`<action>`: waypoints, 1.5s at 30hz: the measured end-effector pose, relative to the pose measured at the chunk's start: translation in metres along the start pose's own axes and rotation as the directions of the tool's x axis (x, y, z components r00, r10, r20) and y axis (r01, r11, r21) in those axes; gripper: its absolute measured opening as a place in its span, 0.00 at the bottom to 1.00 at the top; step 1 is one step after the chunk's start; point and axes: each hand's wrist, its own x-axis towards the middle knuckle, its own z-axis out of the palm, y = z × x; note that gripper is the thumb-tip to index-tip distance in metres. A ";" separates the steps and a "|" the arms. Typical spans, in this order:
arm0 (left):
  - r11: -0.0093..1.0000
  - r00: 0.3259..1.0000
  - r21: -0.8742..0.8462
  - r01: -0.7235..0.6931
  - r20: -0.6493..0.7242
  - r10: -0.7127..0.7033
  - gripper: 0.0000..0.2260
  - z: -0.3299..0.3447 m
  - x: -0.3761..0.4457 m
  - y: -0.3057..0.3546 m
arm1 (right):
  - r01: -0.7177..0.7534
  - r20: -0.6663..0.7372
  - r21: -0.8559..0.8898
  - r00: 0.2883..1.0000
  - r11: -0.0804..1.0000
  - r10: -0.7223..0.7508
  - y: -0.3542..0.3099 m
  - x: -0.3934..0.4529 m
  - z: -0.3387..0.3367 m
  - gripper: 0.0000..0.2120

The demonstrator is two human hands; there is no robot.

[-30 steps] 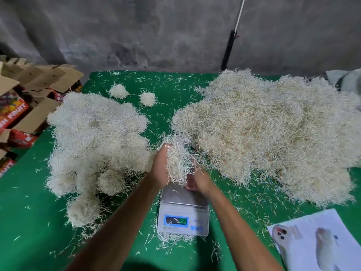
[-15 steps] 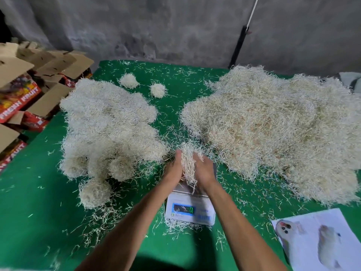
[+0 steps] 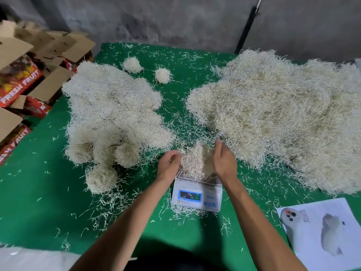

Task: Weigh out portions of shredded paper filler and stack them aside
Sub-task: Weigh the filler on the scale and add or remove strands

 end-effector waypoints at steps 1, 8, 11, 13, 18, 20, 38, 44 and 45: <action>1.000 1.000 0.000 -0.008 0.001 0.008 0.13 -0.001 0.000 0.000 | -0.020 -0.024 -0.008 1.000 1.000 0.020 0.003 0.001 -0.003 0.27; 0.980 0.999 -0.195 0.034 0.038 -0.027 0.11 -0.013 -0.004 0.002 | -0.099 0.068 0.007 0.993 0.995 0.099 0.024 -0.015 -0.010 0.26; 0.980 1.000 -0.199 0.008 0.029 -0.002 0.09 -0.017 -0.007 -0.002 | -0.119 0.110 0.001 0.987 0.993 0.119 0.036 -0.027 -0.013 0.27; 0.988 0.999 -0.152 -0.008 0.039 0.014 0.09 -0.020 -0.008 -0.007 | -0.131 0.109 0.003 0.985 0.991 0.130 0.043 -0.032 -0.015 0.26; 0.996 0.996 -0.088 0.017 0.088 -0.009 0.11 -0.025 -0.002 -0.017 | -0.144 0.140 -0.003 0.980 0.990 0.143 0.054 -0.041 -0.020 0.22; 0.998 0.994 -0.069 0.003 0.112 0.005 0.09 -0.029 0.002 -0.020 | -0.131 0.169 -0.008 0.977 0.991 0.130 0.059 -0.044 -0.023 0.25; 0.998 1.000 -0.057 -0.012 -0.014 0.011 0.19 -0.011 -0.002 -0.011 | -0.167 0.010 0.229 0.986 0.959 0.169 0.058 -0.037 -0.005 0.15; 0.997 0.989 -0.003 0.071 0.128 -0.070 0.29 0.029 0.010 0.011 | -0.273 0.226 0.292 0.951 0.917 0.211 0.037 -0.019 0.023 0.17; 0.996 0.988 0.051 0.073 0.136 -0.079 0.34 0.038 0.012 0.015 | -0.308 0.264 0.312 0.937 0.899 0.229 0.032 -0.018 0.028 0.21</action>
